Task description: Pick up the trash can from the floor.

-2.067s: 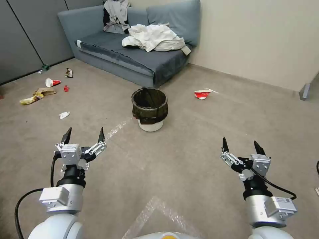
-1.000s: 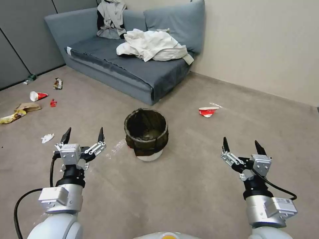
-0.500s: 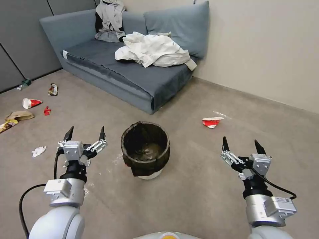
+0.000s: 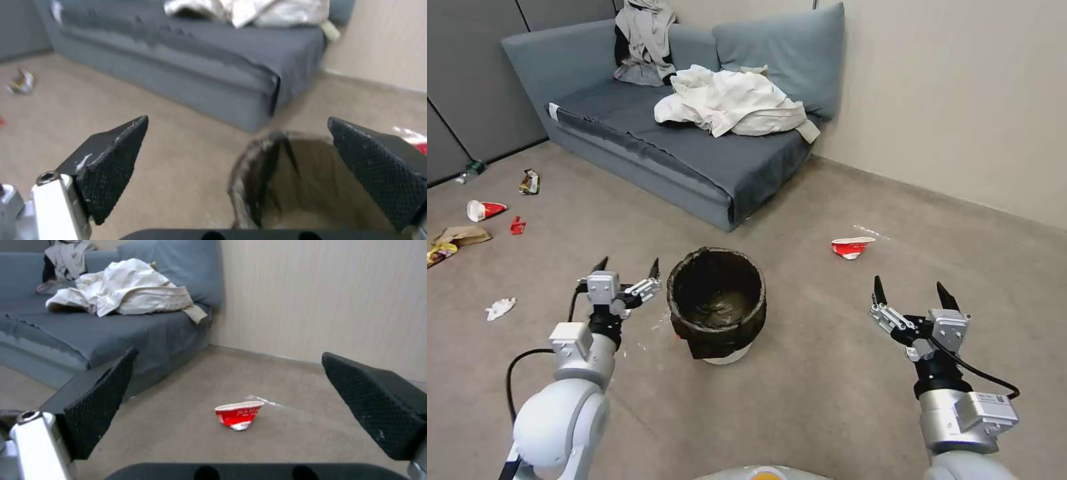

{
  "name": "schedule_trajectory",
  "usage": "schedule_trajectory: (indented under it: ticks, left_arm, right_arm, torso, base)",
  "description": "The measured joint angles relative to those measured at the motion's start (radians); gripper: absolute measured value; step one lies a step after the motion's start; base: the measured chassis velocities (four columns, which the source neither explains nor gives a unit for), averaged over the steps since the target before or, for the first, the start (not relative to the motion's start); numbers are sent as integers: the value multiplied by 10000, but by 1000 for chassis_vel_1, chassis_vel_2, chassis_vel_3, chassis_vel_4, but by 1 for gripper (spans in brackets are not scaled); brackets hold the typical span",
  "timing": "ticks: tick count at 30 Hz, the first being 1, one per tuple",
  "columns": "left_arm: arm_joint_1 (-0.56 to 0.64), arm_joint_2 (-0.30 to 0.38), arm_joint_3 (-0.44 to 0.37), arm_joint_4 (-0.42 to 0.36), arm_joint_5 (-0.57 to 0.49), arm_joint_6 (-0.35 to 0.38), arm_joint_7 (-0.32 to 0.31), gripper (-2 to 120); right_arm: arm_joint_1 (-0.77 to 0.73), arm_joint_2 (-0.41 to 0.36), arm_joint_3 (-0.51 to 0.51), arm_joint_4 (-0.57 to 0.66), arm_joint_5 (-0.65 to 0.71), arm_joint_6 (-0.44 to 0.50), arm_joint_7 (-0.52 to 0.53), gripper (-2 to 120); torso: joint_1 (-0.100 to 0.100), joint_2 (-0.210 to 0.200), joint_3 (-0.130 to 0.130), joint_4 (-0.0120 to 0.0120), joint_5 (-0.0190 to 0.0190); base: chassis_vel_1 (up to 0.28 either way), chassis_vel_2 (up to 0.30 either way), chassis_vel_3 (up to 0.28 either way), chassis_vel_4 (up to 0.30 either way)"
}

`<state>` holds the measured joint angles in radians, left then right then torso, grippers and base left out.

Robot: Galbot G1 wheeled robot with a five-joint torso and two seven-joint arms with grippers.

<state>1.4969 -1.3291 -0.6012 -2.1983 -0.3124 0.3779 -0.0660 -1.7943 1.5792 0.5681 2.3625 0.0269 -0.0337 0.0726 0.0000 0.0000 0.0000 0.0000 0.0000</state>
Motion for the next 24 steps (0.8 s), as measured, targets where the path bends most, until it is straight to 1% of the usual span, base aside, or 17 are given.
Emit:
schedule_trajectory:
  ticks: [4,5,7,9,11,12,14,16,17,19,23,24]
  left_arm:
    - [-544,141,215,504,-345,554,-125,100]
    - [-544,141,215,504,-345,554,-125,100]
    - [-1060,224,472,892,-494,883,-403,100]
    - [-1209,250,565,1005,-526,1008,-480,100]
    - [-1674,321,838,1329,-588,1432,-728,100]
    - [-1674,321,838,1329,-588,1432,-728,100]
    - [-1939,364,1048,1548,-607,1710,-919,100]
    - [-2323,410,1410,1869,-676,2192,-1315,100]
    - [-2323,410,1410,1869,-676,2192,-1315,100]
    - [-2599,418,1655,2133,-722,2670,-1542,100]
    - [-2802,414,1795,2377,-715,2806,-1735,100]
    - [-2926,402,1898,2560,-704,2877,-1871,100]
  right_arm:
    - [113,-10,7,-100,4,0,-5,100]
    - [113,-10,7,-100,4,0,-5,100]
    - [174,-26,17,-146,4,-14,-19,100]
    - [197,-29,24,-164,5,-18,-21,100]
    - [301,-31,57,-232,7,-51,-23,100]
    - [301,-31,57,-232,7,-51,-23,100]
    - [374,-29,79,-270,11,-77,-25,100]
    - [449,-28,92,-308,23,-89,-33,100]
    - [449,-28,92,-308,23,-89,-33,100]
    - [504,-28,89,-345,34,-70,-42,100]
    - [525,-28,87,-362,38,-58,-46,100]
    - [534,-29,87,-387,40,-51,-47,100]
  torso:
    - [0,0,0,1,-1]
    - [0,0,0,1,-1]
    - [0,0,0,-1,0]
    - [0,0,0,-1,0]
    - [0,0,0,-1,1]
    - [0,0,0,-1,1]
    - [0,0,0,0,1]
    - [0,0,0,0,0]
    - [0,0,0,0,0]
    - [1,0,0,1,-1]
    - [0,0,0,-1,2]
    - [0,0,0,0,0]
  base:
    - [0,0,0,0]
    - [0,0,0,0]
    - [0,0,0,0]
    - [0,0,0,0]
    - [0,0,0,0]
    - [0,0,0,0]
    - [0,0,0,0]
    - [0,0,0,0]
    - [0,0,0,0]
    - [0,0,0,0]
    - [0,0,0,0]
    - [0,0,0,0]
